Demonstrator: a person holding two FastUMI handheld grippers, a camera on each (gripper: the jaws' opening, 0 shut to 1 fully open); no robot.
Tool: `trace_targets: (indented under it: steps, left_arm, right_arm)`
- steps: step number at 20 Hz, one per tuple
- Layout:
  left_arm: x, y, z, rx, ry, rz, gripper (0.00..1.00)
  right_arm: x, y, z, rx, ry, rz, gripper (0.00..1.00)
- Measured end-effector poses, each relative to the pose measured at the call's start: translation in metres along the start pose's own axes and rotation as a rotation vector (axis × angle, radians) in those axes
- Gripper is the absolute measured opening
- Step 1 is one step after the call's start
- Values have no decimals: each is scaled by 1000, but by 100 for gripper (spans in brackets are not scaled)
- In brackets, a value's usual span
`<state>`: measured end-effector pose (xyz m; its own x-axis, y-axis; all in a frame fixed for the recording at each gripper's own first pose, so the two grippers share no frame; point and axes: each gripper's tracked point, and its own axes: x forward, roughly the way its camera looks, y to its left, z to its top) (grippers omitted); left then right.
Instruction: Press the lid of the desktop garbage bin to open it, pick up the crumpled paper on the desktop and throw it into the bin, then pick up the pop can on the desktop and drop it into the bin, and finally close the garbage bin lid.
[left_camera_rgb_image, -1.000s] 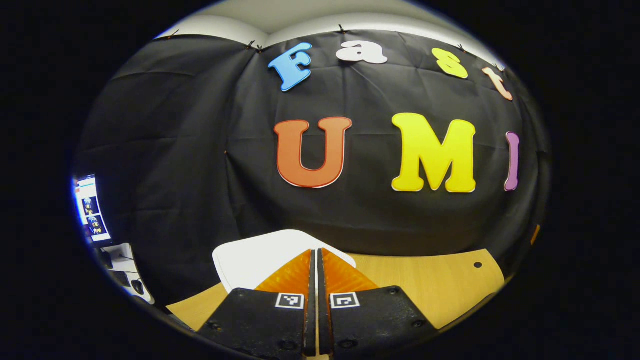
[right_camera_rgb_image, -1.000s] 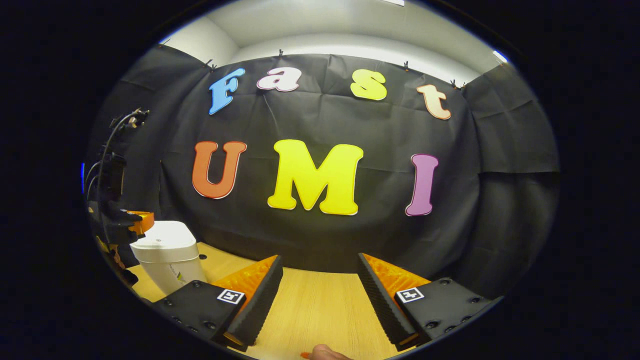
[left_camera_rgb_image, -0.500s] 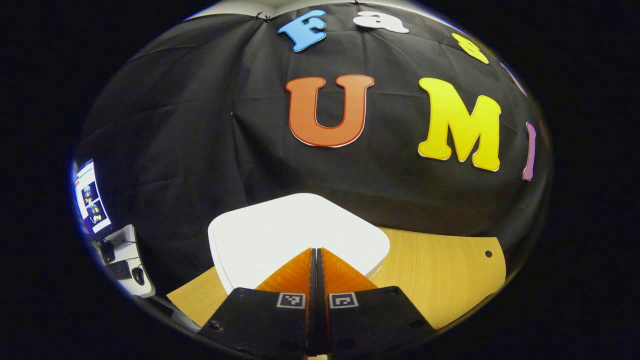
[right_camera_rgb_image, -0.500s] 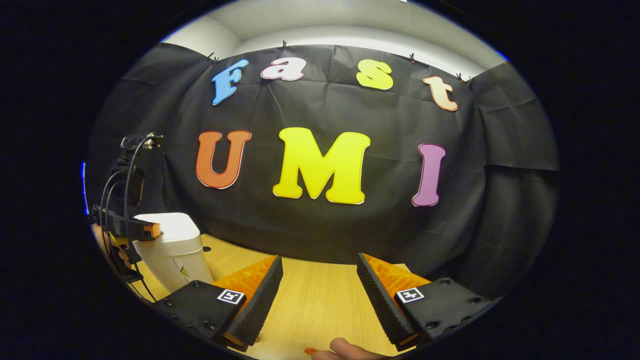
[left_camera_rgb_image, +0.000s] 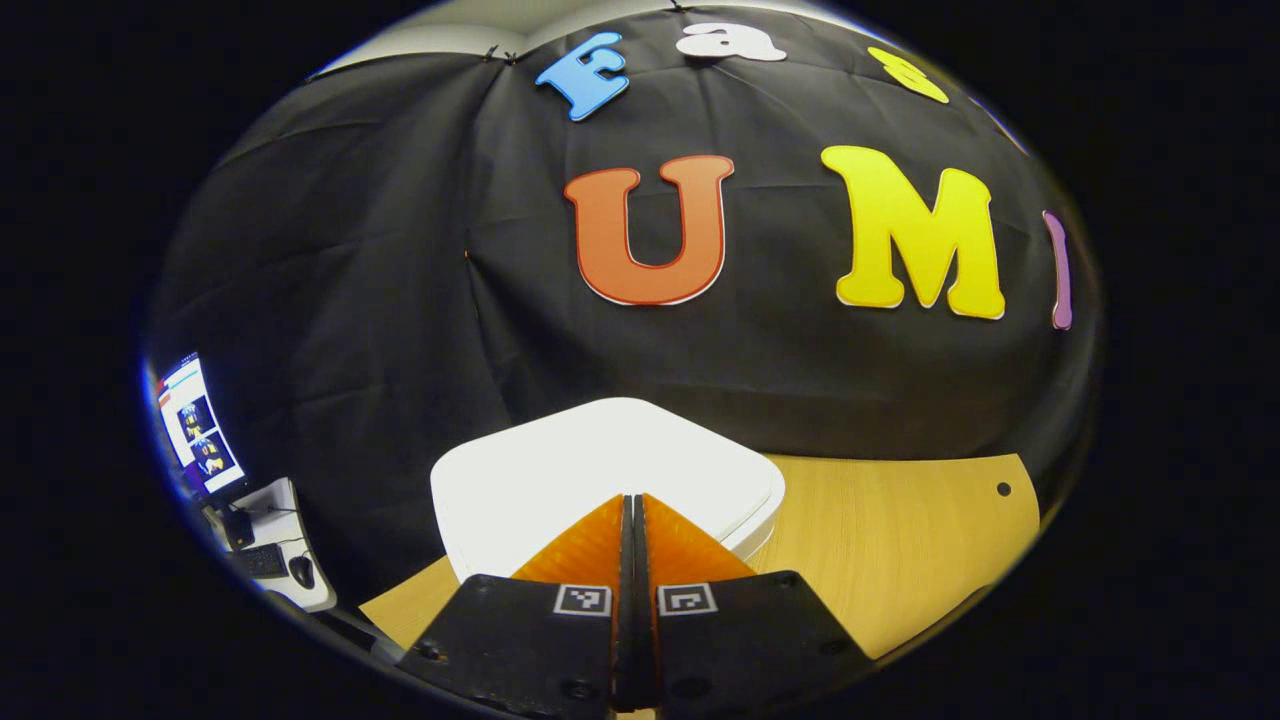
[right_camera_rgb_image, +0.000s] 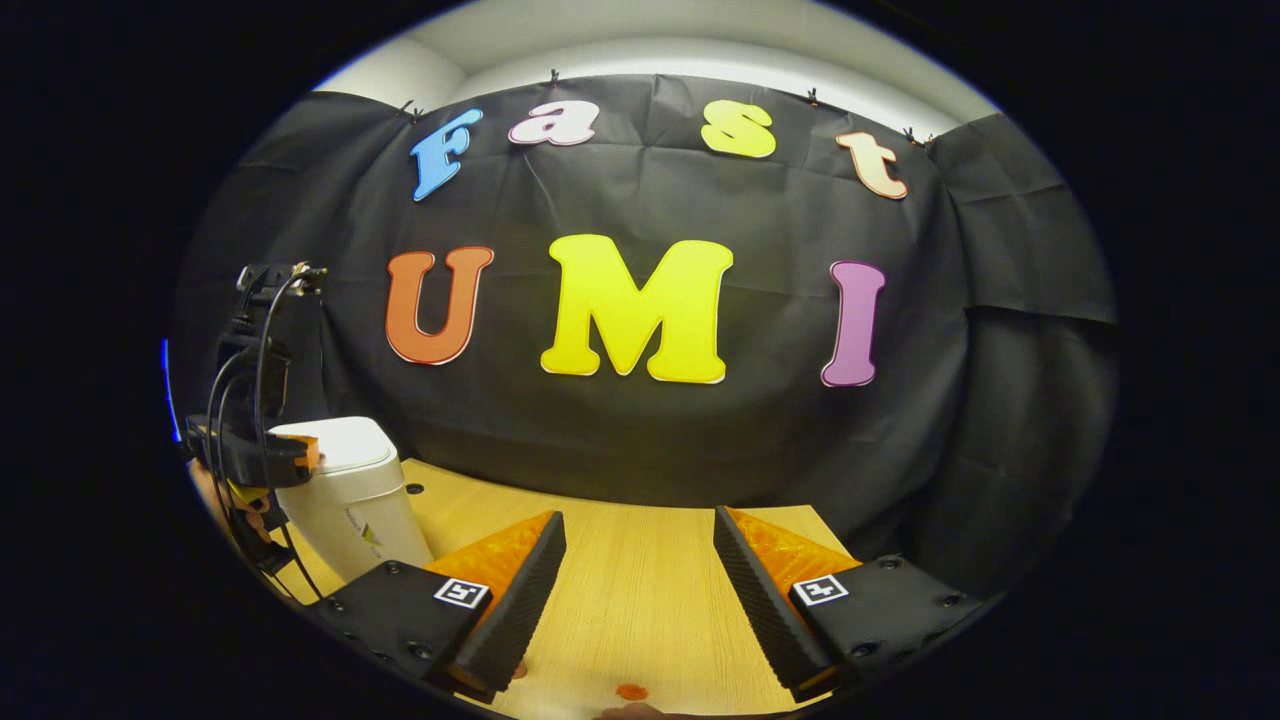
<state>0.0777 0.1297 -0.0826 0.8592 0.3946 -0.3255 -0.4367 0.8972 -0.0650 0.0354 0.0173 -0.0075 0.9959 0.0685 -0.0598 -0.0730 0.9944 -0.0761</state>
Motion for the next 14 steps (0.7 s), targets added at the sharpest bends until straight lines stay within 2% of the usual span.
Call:
trace_targets:
  steps: [2, 6, 9, 10, 11, 12, 13, 14]
  left_arm:
    - [-8, 2, 7, -5, -7, 4, 3]
    - [-36, 4, 44, 42, -98, 18, 4]
    - [-57, -15, 48, 43, -112, -56, 7]
    - [-64, -17, 44, 47, -108, -69, 11]
    - [-69, -20, 39, 51, -108, -78, 29]
    - [-73, -21, 33, 69, -113, -78, 35]
    - [-76, -24, 26, 87, -112, -81, 60]
    - [-78, -27, 18, 104, -103, -84, 64]
  right_arm:
    - [-1, -1, -1, 5, 0, 0, 94]
    - [-5, -7, -6, 20, 6, -4, 94]
    - [-8, -10, -13, 33, 18, -6, 94]
    - [-9, -12, -15, 36, 20, -8, 94]
    - [-10, -13, -17, 37, 25, -10, 94]
    - [-11, -13, -20, 38, 30, -9, 94]
    - [-11, -13, -23, 35, 38, -10, 94]
    - [-14, -14, -30, 30, 48, -11, 94]
